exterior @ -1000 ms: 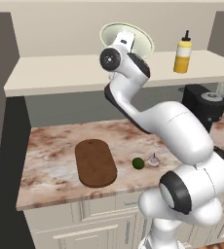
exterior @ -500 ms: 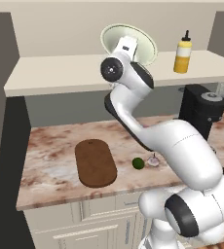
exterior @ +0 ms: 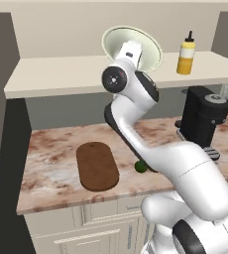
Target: Open the cabinet. Place the bowl and condiment on the counter. Then place the lime and garlic on the cutting board.
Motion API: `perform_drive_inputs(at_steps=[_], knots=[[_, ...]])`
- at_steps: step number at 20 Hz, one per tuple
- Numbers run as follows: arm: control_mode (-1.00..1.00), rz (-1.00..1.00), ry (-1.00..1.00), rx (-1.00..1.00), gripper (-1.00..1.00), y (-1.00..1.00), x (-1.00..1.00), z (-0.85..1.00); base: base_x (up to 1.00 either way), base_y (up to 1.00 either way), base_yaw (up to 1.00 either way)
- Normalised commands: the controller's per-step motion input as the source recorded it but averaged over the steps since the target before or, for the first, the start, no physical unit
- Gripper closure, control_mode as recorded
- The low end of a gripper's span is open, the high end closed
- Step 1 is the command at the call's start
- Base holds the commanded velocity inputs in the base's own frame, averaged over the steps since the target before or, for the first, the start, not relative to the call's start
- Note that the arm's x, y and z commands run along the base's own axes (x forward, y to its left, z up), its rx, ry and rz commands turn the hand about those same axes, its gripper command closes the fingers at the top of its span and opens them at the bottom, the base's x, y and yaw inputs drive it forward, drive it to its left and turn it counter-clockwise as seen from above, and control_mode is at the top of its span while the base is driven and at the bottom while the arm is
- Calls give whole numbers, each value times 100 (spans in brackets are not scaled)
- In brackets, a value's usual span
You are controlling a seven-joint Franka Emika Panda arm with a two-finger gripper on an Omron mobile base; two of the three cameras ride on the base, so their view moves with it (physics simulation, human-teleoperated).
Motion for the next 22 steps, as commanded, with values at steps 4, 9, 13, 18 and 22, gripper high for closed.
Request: perform_drive_inputs(at_steps=[4, 9, 13, 18, 22], knots=[[-100, 0, 0, 0, 100, 11, -41, 0, 0, 0, 0], [-100, 0, 0, 0, 100, 5, -46, 0, 0, 0, 0], [-100, 0, 0, 0, 100, 0, -50, 0, 0, 0, 0], [-100, 0, 0, 0, 100, 0, -48, 0, 0, 0, 0], [-100, 0, 0, 0, 100, 0, -47, 0, 0, 0, 0]])
